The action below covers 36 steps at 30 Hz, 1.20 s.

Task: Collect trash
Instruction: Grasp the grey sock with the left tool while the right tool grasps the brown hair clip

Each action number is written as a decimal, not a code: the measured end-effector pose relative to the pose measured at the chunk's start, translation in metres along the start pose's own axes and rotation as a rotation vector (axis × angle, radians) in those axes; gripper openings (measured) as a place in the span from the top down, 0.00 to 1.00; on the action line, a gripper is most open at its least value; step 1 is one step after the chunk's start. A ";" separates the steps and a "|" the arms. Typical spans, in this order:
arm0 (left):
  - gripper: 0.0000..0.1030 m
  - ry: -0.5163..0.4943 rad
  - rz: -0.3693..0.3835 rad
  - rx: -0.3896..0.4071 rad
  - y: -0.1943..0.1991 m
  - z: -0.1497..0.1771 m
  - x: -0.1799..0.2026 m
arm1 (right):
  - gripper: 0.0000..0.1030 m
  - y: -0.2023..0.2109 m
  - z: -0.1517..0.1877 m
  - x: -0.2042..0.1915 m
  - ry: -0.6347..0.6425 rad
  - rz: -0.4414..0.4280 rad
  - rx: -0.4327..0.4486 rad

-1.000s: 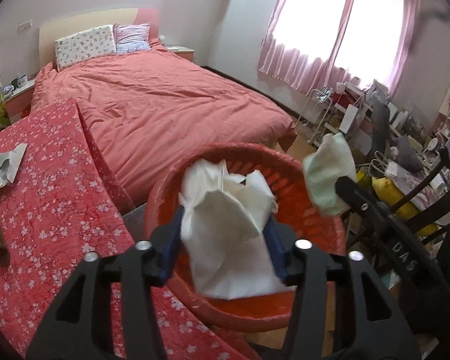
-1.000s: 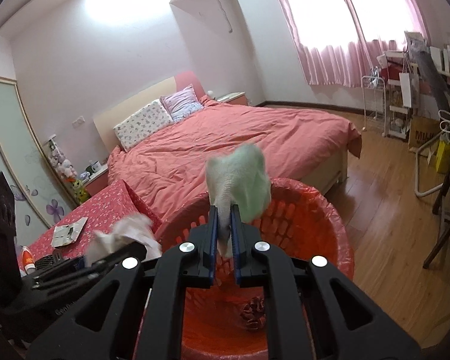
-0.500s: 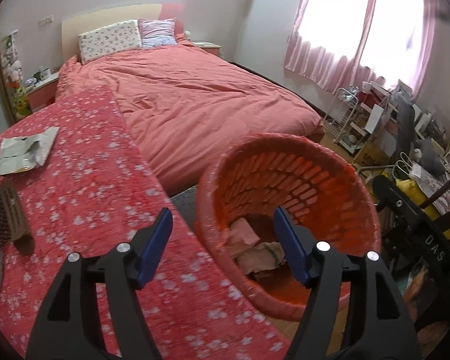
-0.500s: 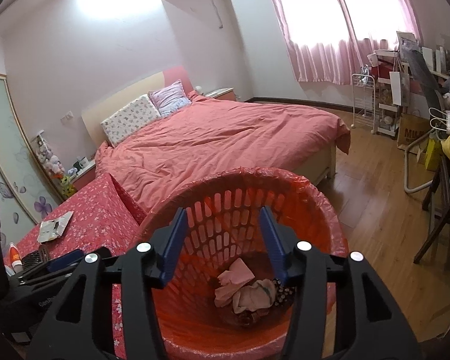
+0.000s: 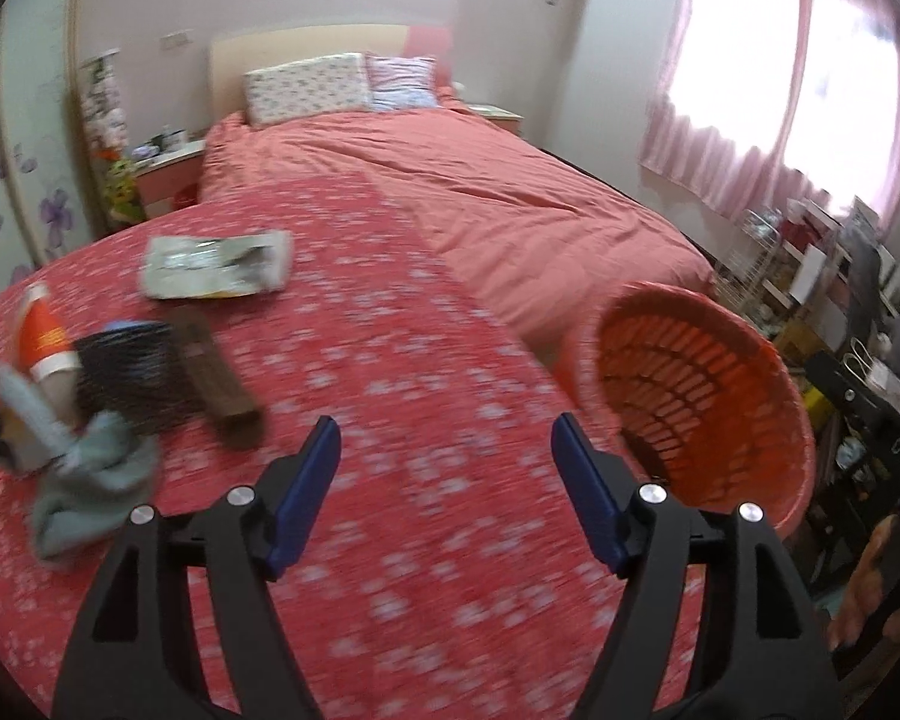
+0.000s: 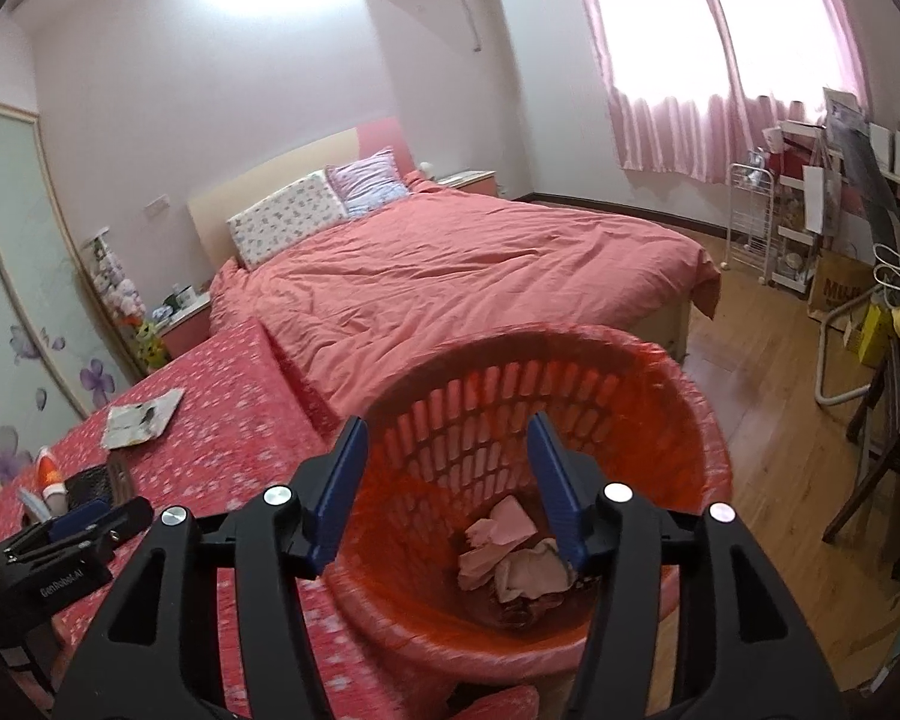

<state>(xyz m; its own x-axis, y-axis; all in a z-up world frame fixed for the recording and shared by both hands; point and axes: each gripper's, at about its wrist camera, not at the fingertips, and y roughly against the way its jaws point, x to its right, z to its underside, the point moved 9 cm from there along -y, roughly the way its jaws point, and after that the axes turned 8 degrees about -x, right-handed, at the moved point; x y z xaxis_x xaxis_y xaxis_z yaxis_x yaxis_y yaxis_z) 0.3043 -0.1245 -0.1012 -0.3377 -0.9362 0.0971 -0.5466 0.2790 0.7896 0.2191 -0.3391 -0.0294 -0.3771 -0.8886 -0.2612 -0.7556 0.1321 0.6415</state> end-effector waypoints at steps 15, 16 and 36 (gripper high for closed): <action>0.27 0.239 -0.180 0.026 0.059 0.051 -0.165 | 0.46 0.001 0.043 -0.107 0.199 -0.118 -0.082; 0.27 0.248 -0.190 0.019 0.059 0.055 -0.174 | 0.46 -0.001 0.046 -0.116 0.212 -0.127 -0.092; 0.62 0.236 -0.171 -0.073 0.004 0.056 -0.200 | 0.46 -0.047 0.078 -0.212 0.349 -0.224 -0.236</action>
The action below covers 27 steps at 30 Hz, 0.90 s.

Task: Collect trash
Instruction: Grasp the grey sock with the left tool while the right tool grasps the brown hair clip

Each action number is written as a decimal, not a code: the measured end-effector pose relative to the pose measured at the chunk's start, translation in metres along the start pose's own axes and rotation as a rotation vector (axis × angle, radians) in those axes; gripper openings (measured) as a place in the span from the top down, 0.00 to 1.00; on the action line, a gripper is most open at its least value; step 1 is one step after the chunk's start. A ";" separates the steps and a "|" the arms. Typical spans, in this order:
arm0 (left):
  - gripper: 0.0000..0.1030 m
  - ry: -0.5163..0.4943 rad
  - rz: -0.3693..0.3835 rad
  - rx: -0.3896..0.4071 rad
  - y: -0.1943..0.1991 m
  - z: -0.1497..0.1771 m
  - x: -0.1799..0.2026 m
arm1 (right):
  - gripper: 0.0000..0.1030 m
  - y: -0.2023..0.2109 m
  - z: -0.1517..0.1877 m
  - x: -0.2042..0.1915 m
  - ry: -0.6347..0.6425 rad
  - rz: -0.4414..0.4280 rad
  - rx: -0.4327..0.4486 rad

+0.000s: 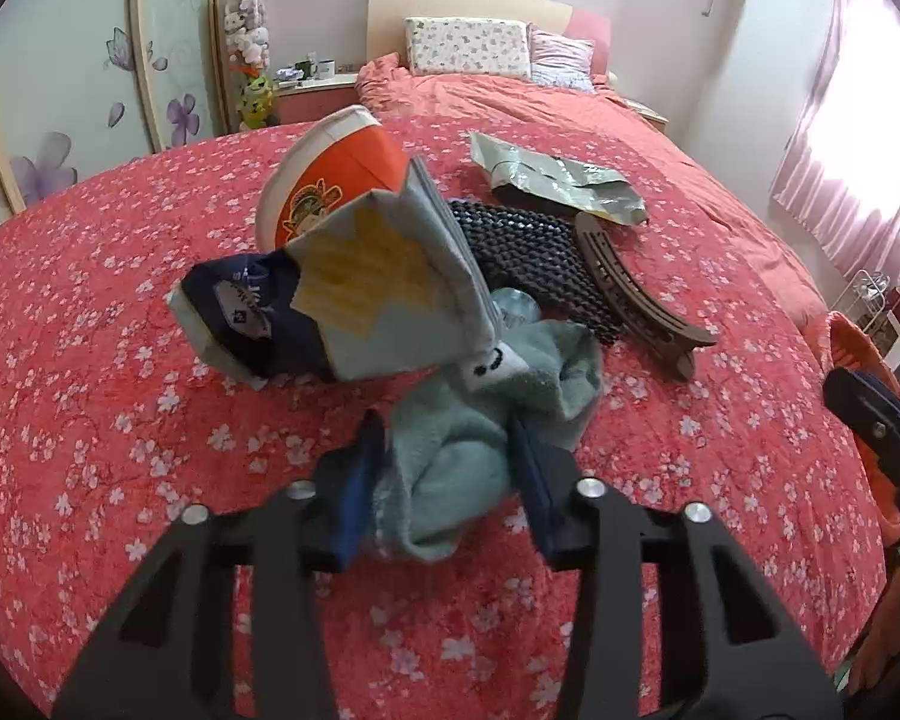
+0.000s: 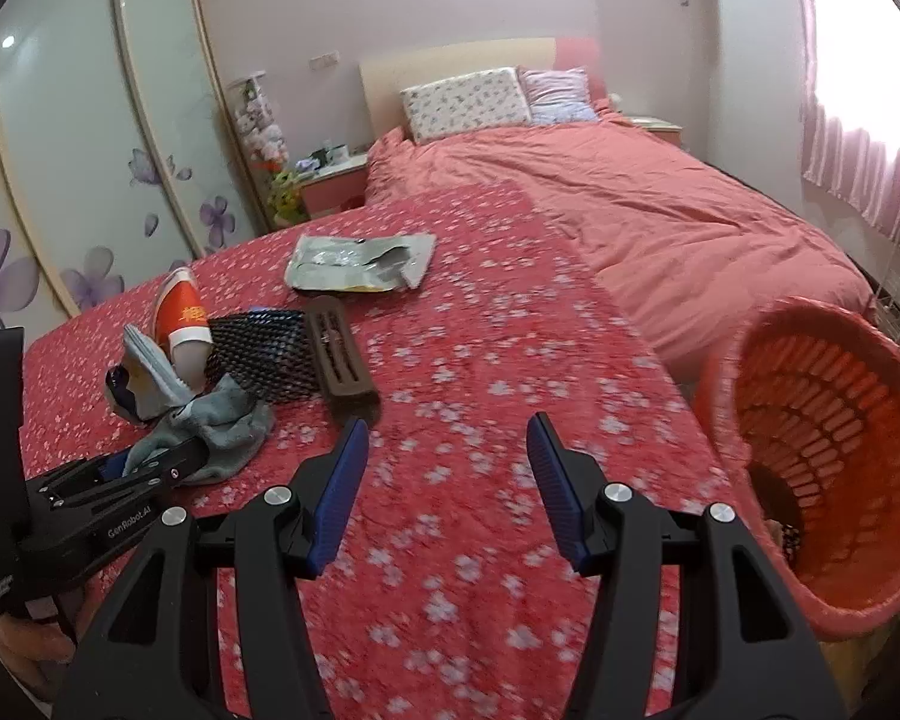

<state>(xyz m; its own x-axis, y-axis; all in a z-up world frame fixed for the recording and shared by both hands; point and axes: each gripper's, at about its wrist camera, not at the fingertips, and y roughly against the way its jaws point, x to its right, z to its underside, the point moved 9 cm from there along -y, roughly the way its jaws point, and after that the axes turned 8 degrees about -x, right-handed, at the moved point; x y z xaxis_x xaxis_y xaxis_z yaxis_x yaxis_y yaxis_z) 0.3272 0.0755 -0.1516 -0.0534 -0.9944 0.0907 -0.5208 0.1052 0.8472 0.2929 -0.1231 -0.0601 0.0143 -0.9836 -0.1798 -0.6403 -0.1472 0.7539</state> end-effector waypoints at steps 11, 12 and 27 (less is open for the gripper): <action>0.63 0.054 0.027 0.009 0.012 0.015 -0.019 | 0.46 -0.046 -0.005 -0.038 0.051 -0.059 -0.111; 0.63 0.058 0.032 0.009 0.013 0.016 -0.018 | 0.46 -0.049 -0.006 -0.040 0.056 -0.060 -0.119; 0.78 0.099 0.091 0.006 0.028 0.025 -0.030 | 0.62 -0.072 -0.010 -0.062 0.137 -0.062 -0.176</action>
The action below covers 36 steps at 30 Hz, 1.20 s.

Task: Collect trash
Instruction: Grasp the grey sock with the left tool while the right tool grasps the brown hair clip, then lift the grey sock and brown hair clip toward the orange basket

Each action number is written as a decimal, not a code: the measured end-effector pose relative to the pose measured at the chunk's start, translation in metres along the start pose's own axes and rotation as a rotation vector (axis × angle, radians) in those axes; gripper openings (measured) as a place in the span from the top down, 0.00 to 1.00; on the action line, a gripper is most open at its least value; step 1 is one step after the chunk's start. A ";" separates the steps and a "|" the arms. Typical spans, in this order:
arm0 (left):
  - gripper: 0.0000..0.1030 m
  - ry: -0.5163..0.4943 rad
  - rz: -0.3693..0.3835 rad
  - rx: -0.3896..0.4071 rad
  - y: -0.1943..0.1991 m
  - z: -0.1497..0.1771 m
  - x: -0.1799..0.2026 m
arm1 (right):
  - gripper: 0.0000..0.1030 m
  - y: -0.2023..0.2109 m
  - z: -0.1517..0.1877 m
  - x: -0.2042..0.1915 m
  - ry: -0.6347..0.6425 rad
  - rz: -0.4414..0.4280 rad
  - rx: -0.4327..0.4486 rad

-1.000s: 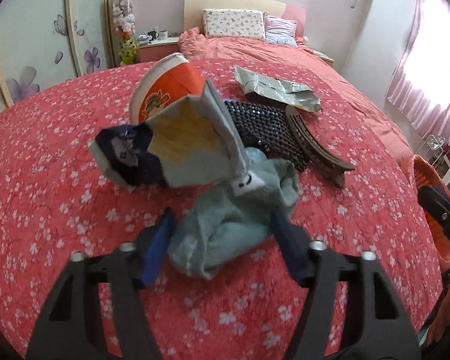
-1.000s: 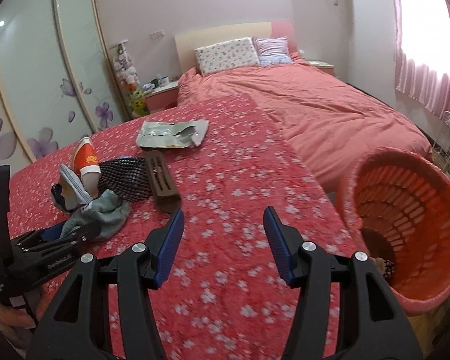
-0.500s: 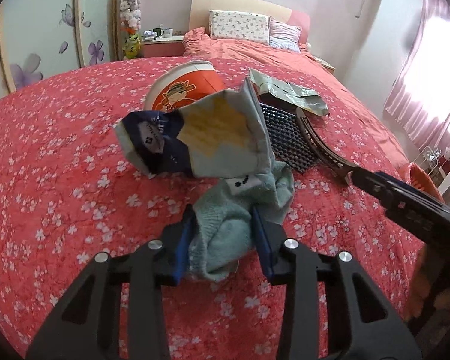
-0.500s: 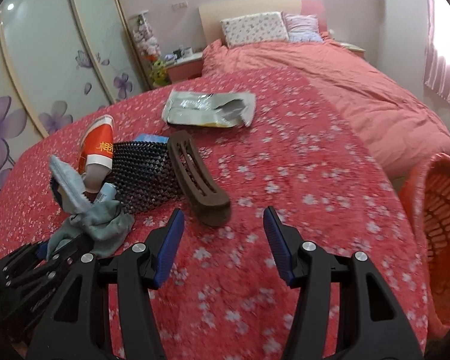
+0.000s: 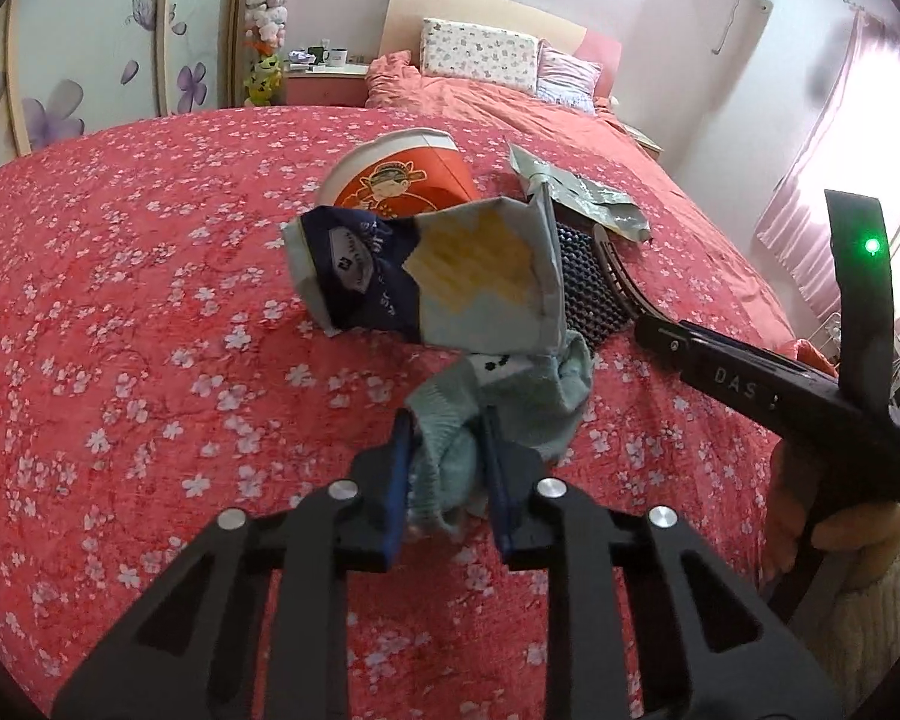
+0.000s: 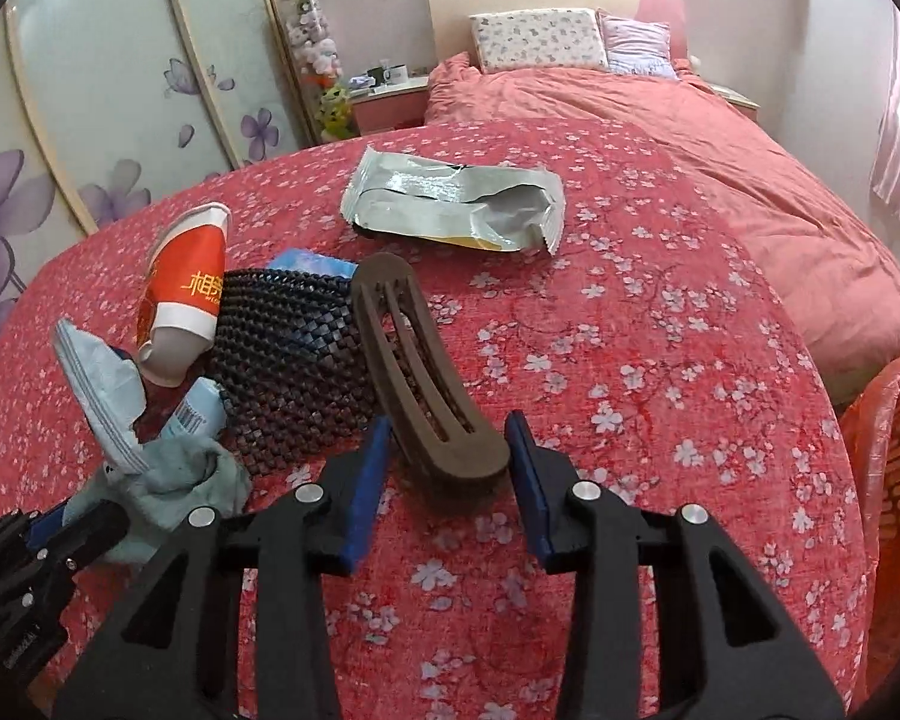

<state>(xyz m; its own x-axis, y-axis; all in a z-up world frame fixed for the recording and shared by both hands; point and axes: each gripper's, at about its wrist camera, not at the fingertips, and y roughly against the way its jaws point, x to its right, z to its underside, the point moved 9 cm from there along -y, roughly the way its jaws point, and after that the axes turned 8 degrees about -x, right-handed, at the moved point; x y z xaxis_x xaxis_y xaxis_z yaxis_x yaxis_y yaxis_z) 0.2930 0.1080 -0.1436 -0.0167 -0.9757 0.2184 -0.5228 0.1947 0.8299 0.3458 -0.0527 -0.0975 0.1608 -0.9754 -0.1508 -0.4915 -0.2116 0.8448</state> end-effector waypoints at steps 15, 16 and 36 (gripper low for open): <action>0.78 -0.010 -0.008 0.009 -0.001 -0.003 0.011 | 0.63 -0.006 -0.008 -0.006 0.004 -0.004 -0.003; 0.80 -0.013 -0.005 0.010 0.000 -0.003 0.012 | 0.65 -0.006 -0.007 -0.007 0.006 -0.005 -0.002; 0.90 -0.075 0.052 0.066 0.031 0.002 0.038 | 0.68 0.020 0.038 0.027 -0.022 0.011 -0.020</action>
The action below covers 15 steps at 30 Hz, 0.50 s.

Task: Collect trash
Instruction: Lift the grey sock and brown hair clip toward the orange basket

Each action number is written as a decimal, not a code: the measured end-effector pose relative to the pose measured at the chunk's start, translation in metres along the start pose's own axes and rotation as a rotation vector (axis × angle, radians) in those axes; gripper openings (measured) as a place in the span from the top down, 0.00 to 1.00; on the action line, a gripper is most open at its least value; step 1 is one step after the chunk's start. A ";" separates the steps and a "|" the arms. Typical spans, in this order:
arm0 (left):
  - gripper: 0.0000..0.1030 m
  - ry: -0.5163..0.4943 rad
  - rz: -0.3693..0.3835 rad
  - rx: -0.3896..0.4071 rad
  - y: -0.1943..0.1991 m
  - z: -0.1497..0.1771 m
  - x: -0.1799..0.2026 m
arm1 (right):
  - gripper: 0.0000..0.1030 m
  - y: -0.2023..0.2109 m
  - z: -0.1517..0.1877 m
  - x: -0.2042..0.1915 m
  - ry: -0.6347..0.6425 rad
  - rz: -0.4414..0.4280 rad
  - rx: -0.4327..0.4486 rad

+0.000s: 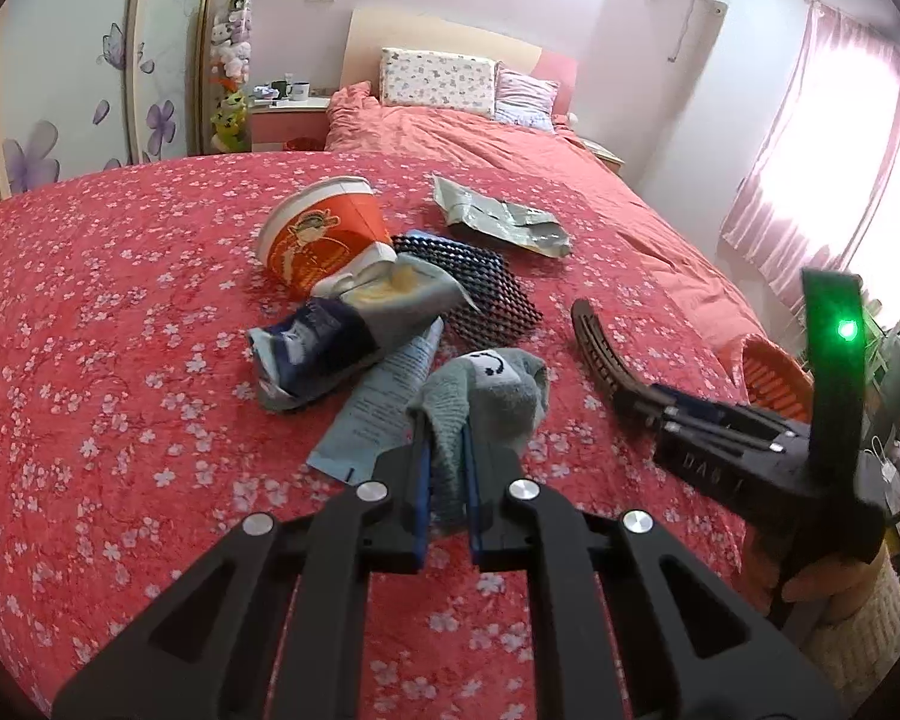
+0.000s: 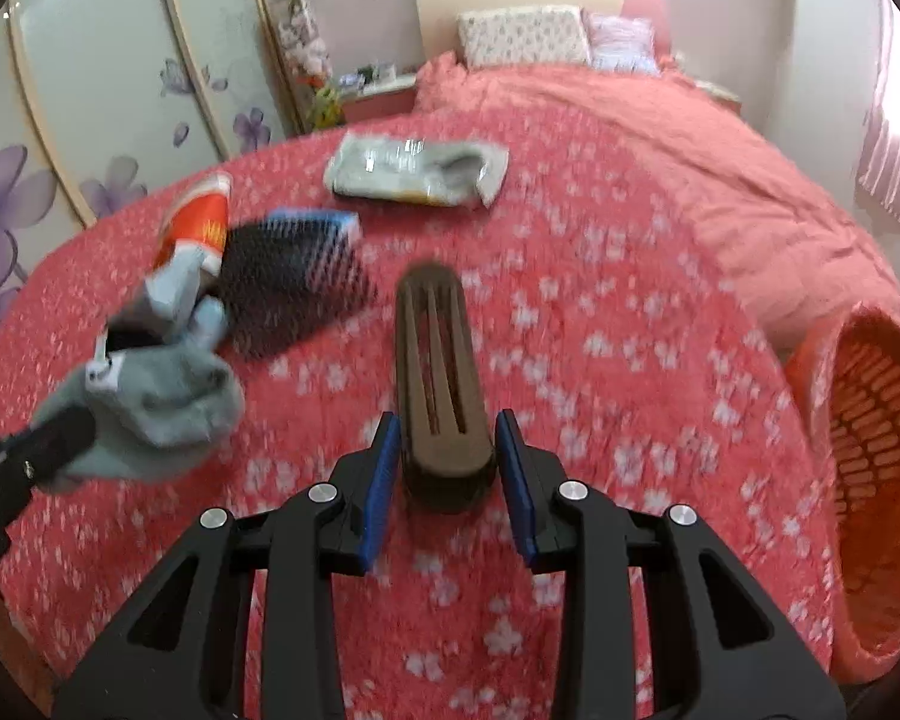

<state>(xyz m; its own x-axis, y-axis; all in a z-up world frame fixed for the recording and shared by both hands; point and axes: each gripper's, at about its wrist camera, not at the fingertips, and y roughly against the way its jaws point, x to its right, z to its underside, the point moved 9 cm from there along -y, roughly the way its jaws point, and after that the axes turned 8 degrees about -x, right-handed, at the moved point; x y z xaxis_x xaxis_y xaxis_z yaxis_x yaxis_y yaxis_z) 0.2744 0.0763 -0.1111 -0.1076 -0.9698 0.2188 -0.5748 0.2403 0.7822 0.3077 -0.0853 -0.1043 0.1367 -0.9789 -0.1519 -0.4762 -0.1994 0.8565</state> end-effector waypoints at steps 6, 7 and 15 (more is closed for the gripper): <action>0.90 0.000 0.009 -0.019 -0.007 0.003 0.004 | 0.57 -0.002 -0.002 -0.003 -0.023 -0.031 -0.006; 0.90 -0.001 0.009 -0.020 -0.008 0.003 0.005 | 0.57 -0.004 -0.004 -0.004 -0.026 -0.027 -0.007; 0.90 -0.001 0.023 -0.022 -0.012 0.001 0.008 | 0.72 -0.003 -0.005 -0.002 0.004 0.031 0.009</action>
<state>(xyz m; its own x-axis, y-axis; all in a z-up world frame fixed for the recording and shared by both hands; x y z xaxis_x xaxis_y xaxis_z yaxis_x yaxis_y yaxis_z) 0.2795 0.0656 -0.1196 -0.1213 -0.9640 0.2365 -0.5541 0.2634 0.7897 0.3138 -0.0825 -0.1043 0.1252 -0.9844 -0.1237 -0.4882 -0.1697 0.8561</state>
